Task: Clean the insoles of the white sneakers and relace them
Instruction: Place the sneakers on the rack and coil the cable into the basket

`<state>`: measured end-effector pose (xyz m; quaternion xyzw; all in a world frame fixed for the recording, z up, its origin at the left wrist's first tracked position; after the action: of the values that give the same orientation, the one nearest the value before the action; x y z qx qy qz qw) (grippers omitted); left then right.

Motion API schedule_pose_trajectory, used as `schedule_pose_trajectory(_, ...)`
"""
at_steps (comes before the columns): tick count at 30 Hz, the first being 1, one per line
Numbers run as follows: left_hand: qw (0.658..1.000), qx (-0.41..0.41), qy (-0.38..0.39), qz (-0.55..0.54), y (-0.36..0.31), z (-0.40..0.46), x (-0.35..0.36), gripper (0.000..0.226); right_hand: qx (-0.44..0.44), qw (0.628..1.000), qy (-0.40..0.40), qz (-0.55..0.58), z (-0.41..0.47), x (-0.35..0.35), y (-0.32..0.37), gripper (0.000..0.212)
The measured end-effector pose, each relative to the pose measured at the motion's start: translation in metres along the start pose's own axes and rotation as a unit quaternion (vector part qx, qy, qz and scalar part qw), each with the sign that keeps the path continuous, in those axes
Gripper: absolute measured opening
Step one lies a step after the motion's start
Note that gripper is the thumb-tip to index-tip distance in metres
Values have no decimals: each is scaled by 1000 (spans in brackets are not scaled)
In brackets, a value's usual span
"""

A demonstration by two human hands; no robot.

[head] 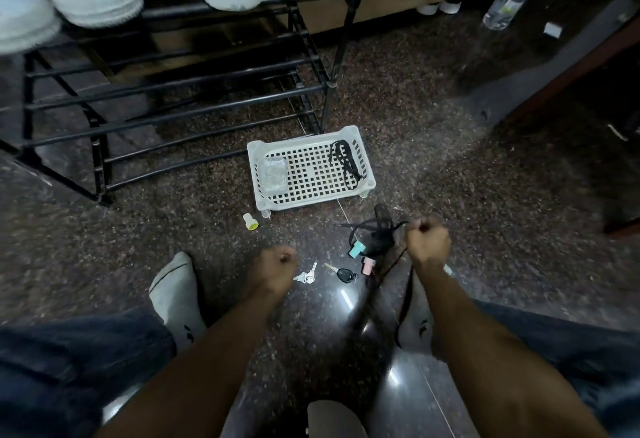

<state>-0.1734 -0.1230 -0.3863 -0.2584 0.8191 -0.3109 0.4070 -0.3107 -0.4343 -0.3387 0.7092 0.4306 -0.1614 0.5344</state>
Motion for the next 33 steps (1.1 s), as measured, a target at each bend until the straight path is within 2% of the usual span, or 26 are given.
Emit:
schedule_pose_trajectory(3, 998, 37, 19, -41, -42, -10, 2, 18, -91, 995, 14, 39, -4, -19, 42, 14)
schedule_pose_trajectory(6, 994, 84, 40, -50, -84, -21, 0, 19, -169, 980, 100, 31, -19, -23, 89, 22)
schedule_pose_trajectory(9, 979, 142, 85, -121, -132, -35, -1, 28, -253, 944, 211, -25, -56, -24, 143, 22)
schedule_pose_trajectory(12, 964, 213, 92, -128, -180, -46, -12, 48, -328, 903, 270, -67, -98, -34, 188, 18)
schedule_pose_trajectory(13, 959, 240, 86, -126, -194, -48, -16, 49, -354, 888, 281, -81, -112, -38, 202, 18)
schedule_pose_trajectory(17, 940, 312, 77, -111, -232, -58, -30, 9, -429, 849, 293, -98, -159, -60, 250, 16)
schedule_pose_trajectory(20, 943, 291, 54, -154, -235, -58, -51, 14, -465, 847, 255, -37, -172, -86, 284, 12)
schedule_pose_trajectory(23, 957, 252, 6, -142, -210, -45, -74, 22, -490, 843, 219, 18, -170, -107, 306, 19)
schedule_pose_trajectory(28, 978, 156, -36, -137, -155, -19, -92, 27, -533, 821, 202, -50, -171, -119, 312, 14)
schedule_pose_trajectory(33, 984, 30, -74, -161, -88, 1, -93, 29, -538, 821, 184, -50, -172, -131, 315, 10)
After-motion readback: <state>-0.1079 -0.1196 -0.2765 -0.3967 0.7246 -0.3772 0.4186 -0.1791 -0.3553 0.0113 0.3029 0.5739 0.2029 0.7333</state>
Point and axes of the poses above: each hand's wrist, its own z-axis towards the middle knuckle, its own x-axis out of the palm, y = z × x, the point moved 9 cm from there along z, towards the middle knuckle, and after that the axes turned 5 degrees about x, right-handed, at the moved point
